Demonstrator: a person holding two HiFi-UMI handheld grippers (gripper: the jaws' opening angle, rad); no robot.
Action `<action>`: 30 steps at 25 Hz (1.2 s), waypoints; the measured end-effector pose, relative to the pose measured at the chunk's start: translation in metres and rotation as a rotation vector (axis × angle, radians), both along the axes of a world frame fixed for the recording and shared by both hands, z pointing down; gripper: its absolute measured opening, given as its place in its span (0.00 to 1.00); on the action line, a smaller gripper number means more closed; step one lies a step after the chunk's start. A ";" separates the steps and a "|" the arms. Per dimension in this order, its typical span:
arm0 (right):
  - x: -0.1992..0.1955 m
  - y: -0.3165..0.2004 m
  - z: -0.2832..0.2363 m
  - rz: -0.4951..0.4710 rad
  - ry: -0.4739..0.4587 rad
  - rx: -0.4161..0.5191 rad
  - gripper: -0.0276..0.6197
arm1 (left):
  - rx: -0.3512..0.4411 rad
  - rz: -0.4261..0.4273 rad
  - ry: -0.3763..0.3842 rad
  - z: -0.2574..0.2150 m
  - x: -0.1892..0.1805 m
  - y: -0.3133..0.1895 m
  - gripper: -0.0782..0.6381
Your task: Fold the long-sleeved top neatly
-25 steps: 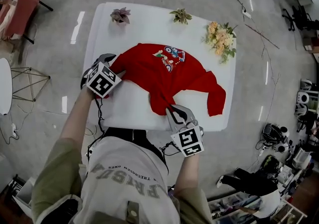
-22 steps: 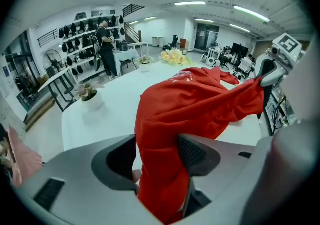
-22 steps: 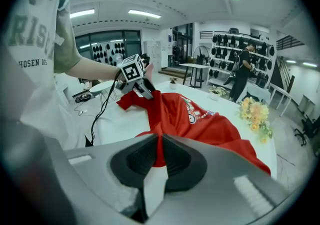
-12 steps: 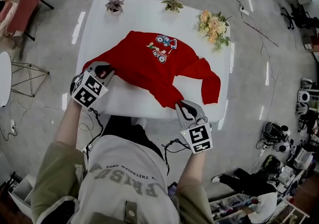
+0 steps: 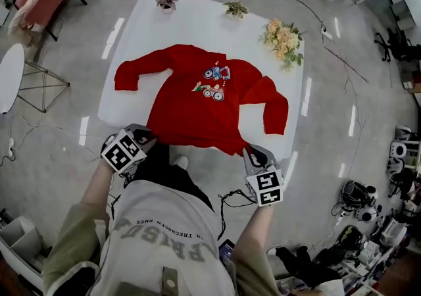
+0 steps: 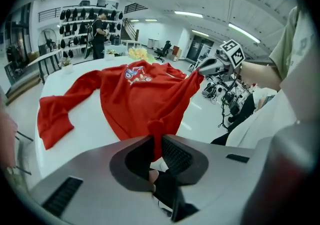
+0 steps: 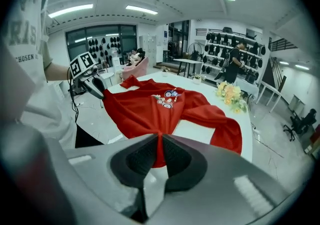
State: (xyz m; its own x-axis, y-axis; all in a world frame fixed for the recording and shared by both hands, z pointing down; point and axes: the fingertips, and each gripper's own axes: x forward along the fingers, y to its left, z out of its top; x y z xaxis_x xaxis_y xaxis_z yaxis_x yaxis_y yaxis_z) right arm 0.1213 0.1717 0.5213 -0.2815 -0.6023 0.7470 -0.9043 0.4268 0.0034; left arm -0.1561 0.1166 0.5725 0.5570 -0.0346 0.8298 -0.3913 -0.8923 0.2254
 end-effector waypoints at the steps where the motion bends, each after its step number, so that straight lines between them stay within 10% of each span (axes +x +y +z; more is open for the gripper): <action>1: 0.001 0.004 0.012 -0.005 0.014 -0.023 0.09 | -0.004 -0.007 -0.022 0.010 0.002 0.005 0.18; 6: 0.007 0.005 0.048 0.063 0.022 -0.059 0.11 | 0.022 -0.037 -0.127 0.024 0.005 0.011 0.31; 11: 0.005 0.001 0.028 0.040 -0.078 -0.065 0.62 | 0.071 -0.079 -0.114 -0.020 -0.010 -0.008 0.53; 21: 0.045 -0.109 -0.028 0.109 -0.125 0.116 0.62 | 0.254 0.008 -0.058 -0.058 0.051 -0.150 0.53; 30: 0.025 -0.202 0.045 0.035 -0.083 -0.143 0.52 | 0.320 0.188 -0.087 -0.024 0.145 -0.263 0.52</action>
State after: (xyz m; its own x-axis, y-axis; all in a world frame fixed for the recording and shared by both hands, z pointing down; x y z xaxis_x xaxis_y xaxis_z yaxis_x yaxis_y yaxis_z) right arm 0.1459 -0.0300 0.5660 -0.3264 -0.5022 0.8008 -0.9132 0.3862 -0.1300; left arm -0.0110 -0.1464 0.5485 0.5059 -0.2038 0.8382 -0.2199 -0.9701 -0.1031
